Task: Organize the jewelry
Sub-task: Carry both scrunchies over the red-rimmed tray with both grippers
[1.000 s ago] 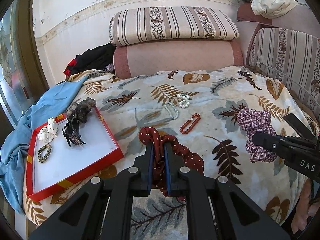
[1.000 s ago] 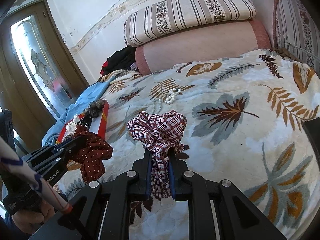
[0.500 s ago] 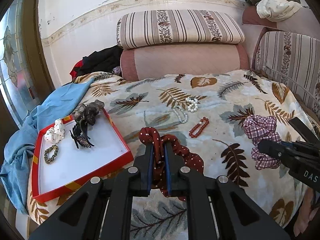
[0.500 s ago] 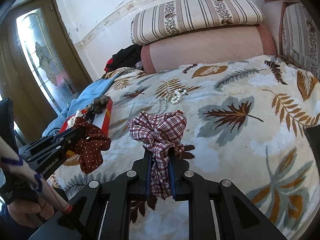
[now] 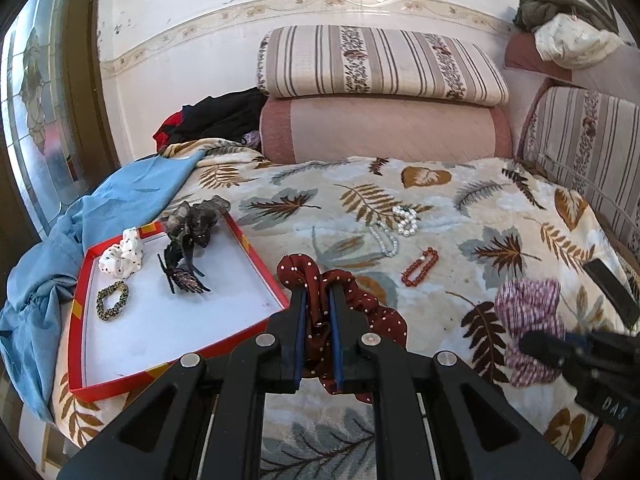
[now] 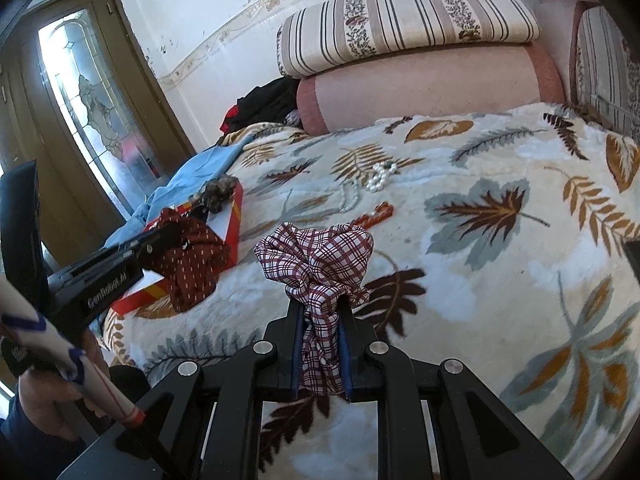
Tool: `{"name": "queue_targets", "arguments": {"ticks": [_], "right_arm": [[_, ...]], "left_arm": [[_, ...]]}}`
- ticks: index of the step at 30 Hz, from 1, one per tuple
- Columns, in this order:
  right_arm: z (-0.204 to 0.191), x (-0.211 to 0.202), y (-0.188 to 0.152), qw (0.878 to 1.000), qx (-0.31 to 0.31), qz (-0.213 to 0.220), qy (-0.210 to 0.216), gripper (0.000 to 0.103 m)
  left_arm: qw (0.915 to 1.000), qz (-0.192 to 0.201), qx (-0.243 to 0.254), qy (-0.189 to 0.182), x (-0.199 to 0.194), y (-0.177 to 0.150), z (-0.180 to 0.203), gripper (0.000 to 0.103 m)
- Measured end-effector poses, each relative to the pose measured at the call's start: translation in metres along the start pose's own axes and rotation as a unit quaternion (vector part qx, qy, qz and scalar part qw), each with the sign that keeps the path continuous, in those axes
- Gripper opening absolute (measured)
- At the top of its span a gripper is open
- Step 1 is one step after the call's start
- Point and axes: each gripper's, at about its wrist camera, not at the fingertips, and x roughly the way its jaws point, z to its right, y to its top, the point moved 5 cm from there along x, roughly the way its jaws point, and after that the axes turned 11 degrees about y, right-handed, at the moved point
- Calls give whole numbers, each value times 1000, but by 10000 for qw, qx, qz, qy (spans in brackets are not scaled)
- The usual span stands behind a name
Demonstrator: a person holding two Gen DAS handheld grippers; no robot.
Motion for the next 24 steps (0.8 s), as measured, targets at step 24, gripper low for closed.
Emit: {"name": "queue_targets", "arguments": {"ticks": [24], "right_arm": [[-124,96,48,9937,-522,-615,776,20]], "left_arm": [[9766,-404,-1949,815,65,-9,-205,11]]}}
